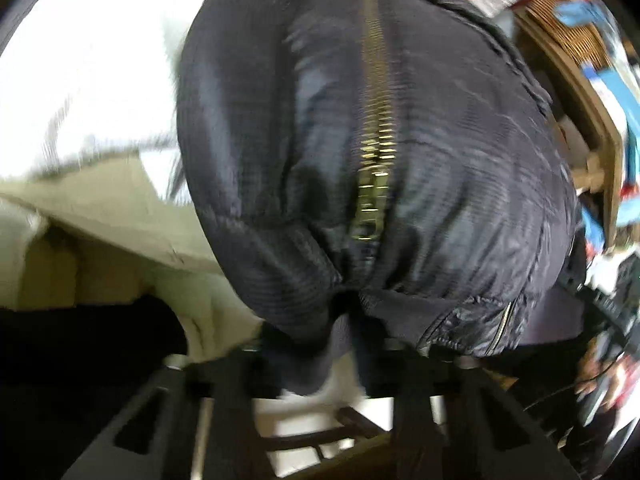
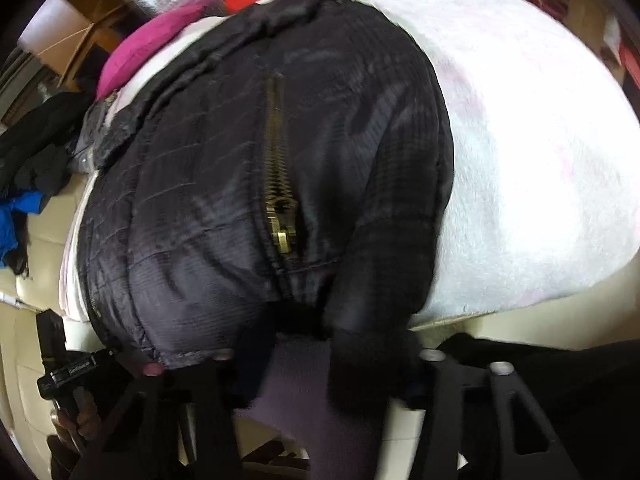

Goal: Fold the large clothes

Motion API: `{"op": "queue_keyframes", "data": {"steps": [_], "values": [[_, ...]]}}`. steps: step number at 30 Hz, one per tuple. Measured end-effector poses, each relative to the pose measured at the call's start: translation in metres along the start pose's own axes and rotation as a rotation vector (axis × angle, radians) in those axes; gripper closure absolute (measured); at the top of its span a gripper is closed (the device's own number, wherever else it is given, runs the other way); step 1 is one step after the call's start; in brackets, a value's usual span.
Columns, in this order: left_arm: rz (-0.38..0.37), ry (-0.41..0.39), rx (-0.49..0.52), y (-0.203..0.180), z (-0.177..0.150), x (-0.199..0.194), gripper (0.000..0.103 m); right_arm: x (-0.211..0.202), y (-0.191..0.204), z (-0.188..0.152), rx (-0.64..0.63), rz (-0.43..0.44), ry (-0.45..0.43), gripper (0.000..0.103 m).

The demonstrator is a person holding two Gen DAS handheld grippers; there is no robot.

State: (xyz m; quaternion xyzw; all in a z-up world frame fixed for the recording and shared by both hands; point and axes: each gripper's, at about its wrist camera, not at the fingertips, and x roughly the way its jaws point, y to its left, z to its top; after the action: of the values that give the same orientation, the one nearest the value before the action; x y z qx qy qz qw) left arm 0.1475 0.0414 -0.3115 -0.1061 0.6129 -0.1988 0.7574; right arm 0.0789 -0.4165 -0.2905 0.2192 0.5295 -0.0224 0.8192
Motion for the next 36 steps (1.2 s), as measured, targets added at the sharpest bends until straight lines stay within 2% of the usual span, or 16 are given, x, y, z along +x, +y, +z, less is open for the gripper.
{"op": "queue_keyframes", "data": {"steps": [2, 4, 9, 12, 16, 20, 23, 24, 29, 36], "values": [[0.000, -0.023, 0.026, -0.006, -0.002, -0.009, 0.094, -0.010, 0.005, -0.002, -0.032, -0.008, -0.020, 0.081], [-0.020, -0.042, 0.039, -0.009, -0.002, -0.023, 0.094, -0.023, 0.008, -0.001, -0.050, -0.008, -0.041, 0.084], [-0.105, -0.128, 0.113, -0.027, 0.008, -0.079, 0.095, -0.065, 0.020, 0.004, -0.096, 0.078, -0.123, 0.085], [-0.170, -0.220, 0.165, -0.044, 0.022, -0.118, 0.095, -0.085, 0.029, 0.018, -0.120, 0.132, -0.178, 0.086], [-0.198, -0.321, 0.217, -0.063, 0.054, -0.156, 0.095, -0.111, 0.040, 0.041, -0.148, 0.188, -0.276, 0.086], [-0.206, -0.380, 0.240, -0.073, 0.090, -0.169, 0.094, -0.131, 0.045, 0.063, -0.159, 0.203, -0.364, 0.086], [-0.191, -0.423, 0.241, -0.071, 0.124, -0.183, 0.094, -0.140, 0.049, 0.095, -0.154, 0.201, -0.418, 0.086], [-0.185, -0.435, 0.239, -0.072, 0.132, -0.187, 0.094, -0.127, 0.067, 0.111, -0.153, 0.197, -0.434, 0.086], [-0.182, -0.486, 0.194, -0.072, 0.210, -0.190, 0.094, -0.124, 0.086, 0.180, -0.133, 0.192, -0.512, 0.086], [-0.136, -0.570, 0.091, -0.064, 0.323, -0.157, 0.094, -0.083, 0.105, 0.290, -0.047, 0.186, -0.584, 0.086]]}}
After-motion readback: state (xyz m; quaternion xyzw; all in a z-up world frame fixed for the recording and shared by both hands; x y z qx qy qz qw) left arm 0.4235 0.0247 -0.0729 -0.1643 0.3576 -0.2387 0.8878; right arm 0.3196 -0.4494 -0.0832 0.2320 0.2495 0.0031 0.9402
